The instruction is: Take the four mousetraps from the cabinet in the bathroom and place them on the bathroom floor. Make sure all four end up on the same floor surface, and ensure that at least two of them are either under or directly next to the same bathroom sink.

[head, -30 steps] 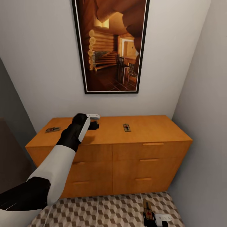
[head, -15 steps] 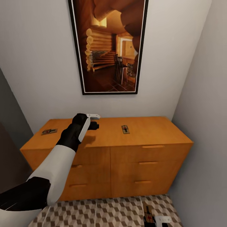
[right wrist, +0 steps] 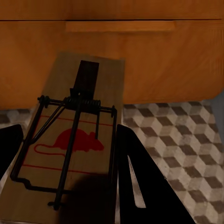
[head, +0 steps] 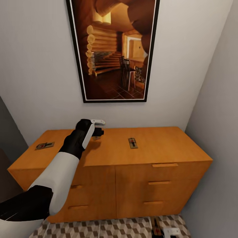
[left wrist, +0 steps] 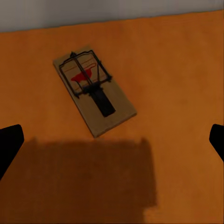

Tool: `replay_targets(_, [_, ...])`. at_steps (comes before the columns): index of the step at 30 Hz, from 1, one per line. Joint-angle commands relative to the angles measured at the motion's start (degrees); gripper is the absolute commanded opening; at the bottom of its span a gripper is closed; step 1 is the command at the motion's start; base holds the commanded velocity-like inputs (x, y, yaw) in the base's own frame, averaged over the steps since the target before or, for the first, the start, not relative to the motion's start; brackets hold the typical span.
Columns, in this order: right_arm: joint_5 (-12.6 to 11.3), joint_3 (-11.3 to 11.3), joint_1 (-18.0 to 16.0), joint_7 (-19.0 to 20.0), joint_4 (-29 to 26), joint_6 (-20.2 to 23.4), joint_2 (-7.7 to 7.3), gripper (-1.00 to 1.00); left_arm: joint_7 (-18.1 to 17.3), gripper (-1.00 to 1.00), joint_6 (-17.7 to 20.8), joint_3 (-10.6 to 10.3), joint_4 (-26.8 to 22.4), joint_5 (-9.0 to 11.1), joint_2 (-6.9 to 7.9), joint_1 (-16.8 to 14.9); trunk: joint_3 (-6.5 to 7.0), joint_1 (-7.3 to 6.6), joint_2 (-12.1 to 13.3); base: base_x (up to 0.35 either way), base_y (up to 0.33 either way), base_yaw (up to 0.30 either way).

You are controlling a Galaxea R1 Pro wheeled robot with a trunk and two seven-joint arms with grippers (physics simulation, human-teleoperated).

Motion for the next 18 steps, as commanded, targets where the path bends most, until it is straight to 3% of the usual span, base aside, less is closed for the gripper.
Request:
replay_targets(1, [0.2, 0.2, 0.0, -0.5, 0.0, -0.1, -0.04, -1.0, 0.6, 1.0, 0.2, -0.1, 0.0, 0.6, 0.01, 0.0, -0.06, 0.02, 0.0, 0.172, 0.0, 0.0])
replay_targets(18, [0.0, 0.2, 0.0, -0.6, 0.0, -0.1, 0.07, -1.0, 0.6, 1.0, 0.2, -0.1, -0.2, 0.6, 0.05, 0.0, -0.06, 0.02, 0.0, 0.126, 0.0, 0.0])
